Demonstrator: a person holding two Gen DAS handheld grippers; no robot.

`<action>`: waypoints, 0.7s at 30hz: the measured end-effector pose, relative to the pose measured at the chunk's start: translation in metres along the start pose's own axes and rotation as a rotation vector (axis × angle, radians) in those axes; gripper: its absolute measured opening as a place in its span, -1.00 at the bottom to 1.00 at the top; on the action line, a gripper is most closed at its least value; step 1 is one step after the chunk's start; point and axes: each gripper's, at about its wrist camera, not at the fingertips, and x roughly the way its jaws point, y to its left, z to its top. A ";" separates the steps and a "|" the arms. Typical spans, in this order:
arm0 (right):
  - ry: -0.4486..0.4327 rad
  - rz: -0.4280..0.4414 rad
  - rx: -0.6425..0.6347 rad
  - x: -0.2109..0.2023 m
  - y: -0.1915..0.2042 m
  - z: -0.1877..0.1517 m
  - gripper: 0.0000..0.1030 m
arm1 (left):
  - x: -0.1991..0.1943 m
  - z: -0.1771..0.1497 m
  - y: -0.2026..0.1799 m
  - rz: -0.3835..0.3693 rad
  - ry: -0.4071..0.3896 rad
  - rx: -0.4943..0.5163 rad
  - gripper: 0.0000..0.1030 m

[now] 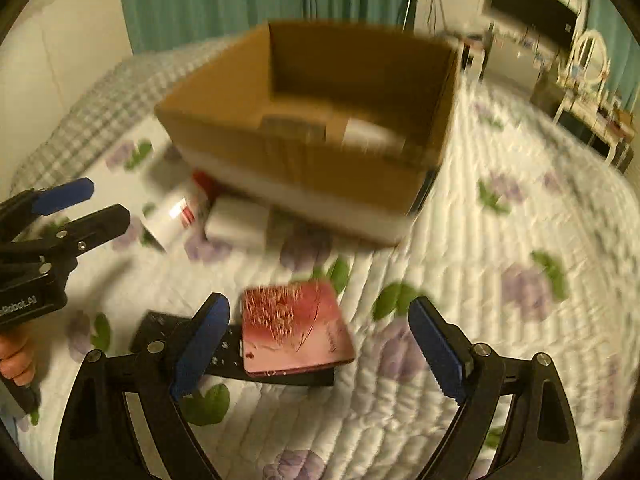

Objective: Organize rigid objects
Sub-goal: 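Grasp the pink rose-patterned card with the right tool while the left tool grasps the black remote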

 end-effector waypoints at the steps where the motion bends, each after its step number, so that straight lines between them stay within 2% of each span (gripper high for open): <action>1: 0.020 0.006 0.001 0.007 0.000 -0.001 0.77 | 0.005 -0.003 0.000 0.008 0.014 0.003 0.50; 5: 0.075 0.044 0.005 0.029 0.004 -0.003 0.77 | 0.017 -0.014 0.002 0.009 0.049 0.004 0.50; 7: 0.100 0.032 0.003 0.039 0.006 -0.005 0.76 | 0.019 -0.016 0.002 0.000 0.056 0.005 0.50; 9: 0.118 0.037 0.009 0.046 0.005 -0.006 0.64 | 0.019 -0.016 0.003 0.000 0.057 0.002 0.50; 10: 0.116 0.050 0.013 0.046 0.005 -0.007 0.38 | 0.019 -0.017 0.003 -0.004 0.057 0.002 0.50; 14: 0.082 0.051 0.007 0.034 0.004 -0.013 0.35 | 0.017 -0.018 0.001 -0.012 0.055 0.007 0.50; 16: 0.036 0.033 0.008 0.016 0.002 -0.017 0.35 | 0.014 -0.019 -0.003 -0.027 0.057 0.017 0.50; 21: -0.040 -0.023 0.041 -0.031 -0.010 -0.026 0.35 | 0.004 -0.026 -0.030 -0.118 0.077 0.089 0.50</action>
